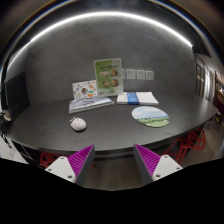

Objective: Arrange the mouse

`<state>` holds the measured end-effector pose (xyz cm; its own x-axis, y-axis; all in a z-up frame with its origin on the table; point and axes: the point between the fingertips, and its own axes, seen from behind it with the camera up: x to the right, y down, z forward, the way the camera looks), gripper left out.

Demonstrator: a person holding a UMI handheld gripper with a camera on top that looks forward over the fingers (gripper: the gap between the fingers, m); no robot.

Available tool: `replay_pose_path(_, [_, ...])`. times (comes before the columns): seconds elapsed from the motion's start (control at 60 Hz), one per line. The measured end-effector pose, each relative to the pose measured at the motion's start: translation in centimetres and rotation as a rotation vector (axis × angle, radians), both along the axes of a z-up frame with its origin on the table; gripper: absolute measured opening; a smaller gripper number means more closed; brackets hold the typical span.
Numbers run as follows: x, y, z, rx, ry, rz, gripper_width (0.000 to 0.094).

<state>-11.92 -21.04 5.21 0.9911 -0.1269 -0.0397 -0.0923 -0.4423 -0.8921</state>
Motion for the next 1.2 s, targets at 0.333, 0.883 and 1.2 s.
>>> replay_pose_path(0.333, [-7.6,7.4,-2.8,0.019,0.003,0.228,0.0808])
replay_pose_path(0.883, [-13.0,22.4,-5.7,-0.051,-0.014,0.206,0.0759])
replay_pose_path(1.2, [-13.4,23.1,-6.1,-0.07,-0.033,0.174,0.0525])
